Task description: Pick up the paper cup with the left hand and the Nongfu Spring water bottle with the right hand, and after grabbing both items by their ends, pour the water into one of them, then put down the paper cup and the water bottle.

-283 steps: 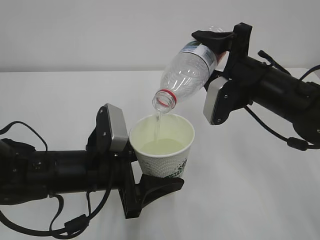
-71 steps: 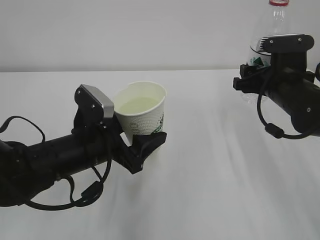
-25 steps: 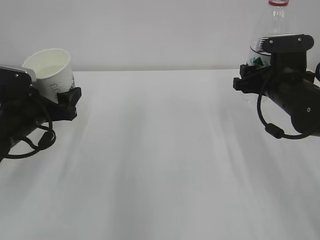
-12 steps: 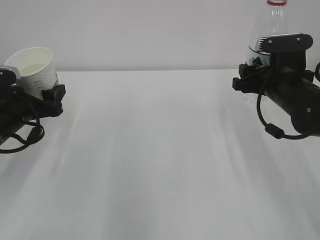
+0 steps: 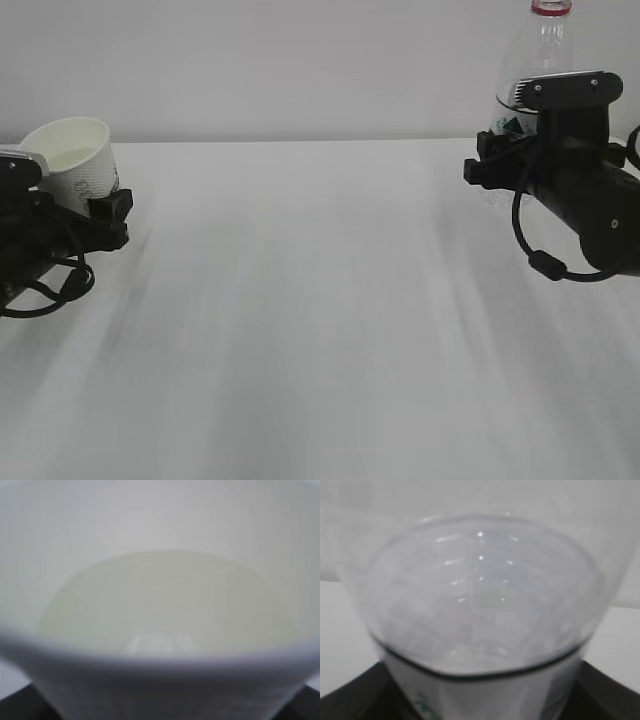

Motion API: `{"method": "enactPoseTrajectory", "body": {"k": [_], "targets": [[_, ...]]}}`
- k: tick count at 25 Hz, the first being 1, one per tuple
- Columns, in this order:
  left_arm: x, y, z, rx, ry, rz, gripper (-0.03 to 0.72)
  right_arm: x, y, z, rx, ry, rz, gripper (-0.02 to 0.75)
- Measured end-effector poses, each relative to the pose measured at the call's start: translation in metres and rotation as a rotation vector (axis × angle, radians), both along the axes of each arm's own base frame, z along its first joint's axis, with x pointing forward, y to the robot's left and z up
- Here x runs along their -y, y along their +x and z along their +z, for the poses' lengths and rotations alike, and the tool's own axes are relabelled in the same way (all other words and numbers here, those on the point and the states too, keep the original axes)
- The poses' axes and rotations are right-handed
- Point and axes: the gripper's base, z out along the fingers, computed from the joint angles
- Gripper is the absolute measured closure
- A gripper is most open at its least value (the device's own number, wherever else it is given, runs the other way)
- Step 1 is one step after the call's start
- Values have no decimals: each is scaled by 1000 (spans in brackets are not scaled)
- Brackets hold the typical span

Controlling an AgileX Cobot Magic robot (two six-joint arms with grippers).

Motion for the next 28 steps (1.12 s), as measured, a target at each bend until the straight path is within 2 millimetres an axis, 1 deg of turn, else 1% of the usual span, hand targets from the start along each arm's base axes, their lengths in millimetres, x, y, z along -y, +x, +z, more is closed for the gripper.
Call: {"method": "enactPoseTrajectory", "body": {"k": [10, 15, 17, 23, 28], "targets": [[0, 0, -1, 0, -1, 4, 141, 0, 3, -14, -5, -14, -7, 207], [-2, 0, -1, 1, -6, 18, 142, 1, 3, -11, 27, -16, -14, 208], [-2, 0, -5, -8, -7, 26, 142, 1, 3, -11, 29, -15, -14, 207], [-3, -1, -24, -65, -1, 38, 143, 1, 3, -11, 31, -14, -15, 207], [-6, -1, -29, -80, -6, 70, 143, 1, 3, -11, 31, -13, -14, 207]]}}
